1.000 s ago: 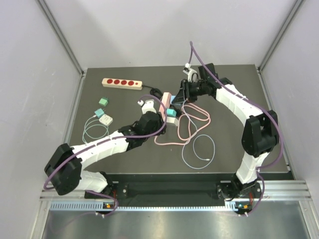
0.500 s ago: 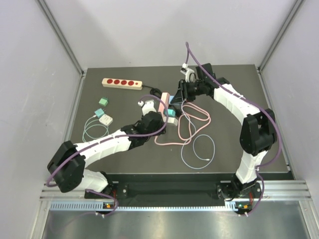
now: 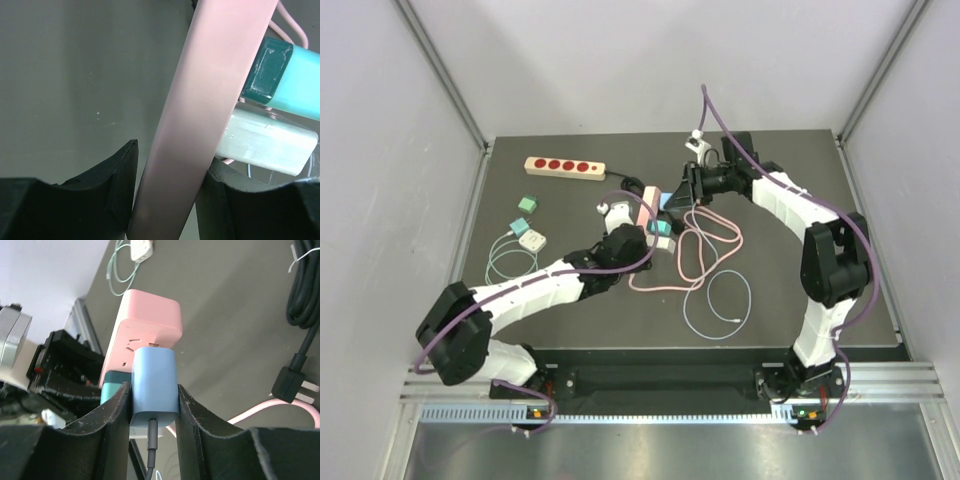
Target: Pull the plug off the socket
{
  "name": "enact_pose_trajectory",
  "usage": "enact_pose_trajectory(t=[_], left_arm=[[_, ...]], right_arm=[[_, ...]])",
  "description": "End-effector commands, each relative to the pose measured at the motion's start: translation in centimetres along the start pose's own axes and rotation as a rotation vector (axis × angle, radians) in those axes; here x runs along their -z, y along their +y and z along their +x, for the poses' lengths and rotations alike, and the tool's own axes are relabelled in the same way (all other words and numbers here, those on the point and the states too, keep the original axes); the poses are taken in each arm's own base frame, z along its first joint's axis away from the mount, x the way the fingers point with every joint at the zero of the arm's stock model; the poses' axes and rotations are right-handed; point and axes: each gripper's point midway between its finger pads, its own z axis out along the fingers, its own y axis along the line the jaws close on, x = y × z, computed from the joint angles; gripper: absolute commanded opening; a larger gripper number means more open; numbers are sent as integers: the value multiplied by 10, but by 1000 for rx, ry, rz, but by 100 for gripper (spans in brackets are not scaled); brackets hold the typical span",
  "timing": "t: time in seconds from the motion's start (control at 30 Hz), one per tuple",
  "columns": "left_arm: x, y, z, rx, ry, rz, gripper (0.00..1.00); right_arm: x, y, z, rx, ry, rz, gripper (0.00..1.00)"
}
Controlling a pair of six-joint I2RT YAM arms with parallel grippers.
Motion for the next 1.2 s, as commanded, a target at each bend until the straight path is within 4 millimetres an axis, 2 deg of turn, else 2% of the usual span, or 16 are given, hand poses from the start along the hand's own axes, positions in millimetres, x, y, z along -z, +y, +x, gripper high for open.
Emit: enact_pose_trajectory(t=[0.0, 0.2, 0.43, 0.53, 0.6, 0.63, 0.67, 0.73, 0.77, 0.83, 0.87, 0.93, 0.97, 1.1, 1.13, 1.17], left_arm=[[7, 88, -37, 111, -210, -346, 0], [18, 75, -49, 138, -276, -217, 0], [23, 82, -54, 116, -287, -254, 0], [24, 77, -58, 122, -295, -234, 0], [27, 74, -62, 129, -309, -214, 0], [28, 72, -64, 123, -314, -203, 0], [32, 67, -69, 130, -331, -175, 0], [36, 64, -74, 127, -347, -153, 0], [40, 60, -81, 139, -371, -127, 0], [44, 58, -82, 140, -380, -101, 0], [48, 57, -86, 150, -394, -83, 0], [50, 54, -86, 165, -406, -51, 0], [55, 54, -88, 173, -416, -38, 0], [61, 47, -89, 207, -443, 38, 0], [63, 46, -90, 212, -446, 48, 0], [65, 46, -91, 217, -452, 60, 0]], right_arm=[[37, -5, 0, 57, -17, -114, 0], [53, -32, 7, 54, -39, -106, 0], [55, -49, 12, 26, -27, -17, 0], [65, -55, -1, 101, -35, 63, 0], [76, -53, -21, 160, -67, 95, 0], [87, -54, -29, 166, -84, 115, 0], [99, -48, -49, 211, -118, 135, 0], [118, -49, -67, 252, -137, 181, 0], [139, -41, -94, 313, -190, 218, 0], [167, -46, -115, 354, -231, 296, 0], [180, -33, -136, 416, -273, 324, 0], [217, -42, -156, 453, -336, 436, 0], [233, -34, -171, 499, -374, 483, 0], [296, -41, -211, 561, -517, 776, 0], [319, -33, -226, 603, -589, 834, 0], [331, -29, -233, 616, -626, 874, 0]])
